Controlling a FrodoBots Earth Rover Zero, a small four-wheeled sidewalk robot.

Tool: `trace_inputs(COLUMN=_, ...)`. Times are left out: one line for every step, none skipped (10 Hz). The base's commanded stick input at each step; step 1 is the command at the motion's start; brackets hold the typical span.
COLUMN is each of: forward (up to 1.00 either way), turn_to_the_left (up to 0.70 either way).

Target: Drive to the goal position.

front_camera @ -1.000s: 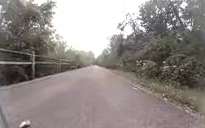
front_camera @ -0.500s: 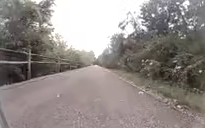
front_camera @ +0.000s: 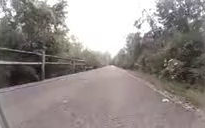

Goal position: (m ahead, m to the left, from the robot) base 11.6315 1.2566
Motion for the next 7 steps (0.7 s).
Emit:
trace_inputs(forward=0.70, turn_to_the_left=0.03)
trace_inputs(forward=0.70, turn_to_the_left=0.05)
trace_inputs(forward=0.70, turn_to_the_left=0.04)
trace_inputs(forward=0.70, turn_to_the_left=0.01)
trace_inputs(forward=0.70, turn_to_the_left=0.00)
trace_inputs(forward=0.70, turn_to_the_left=0.00)
trace_inputs(forward=0.70, turn_to_the_left=0.00)
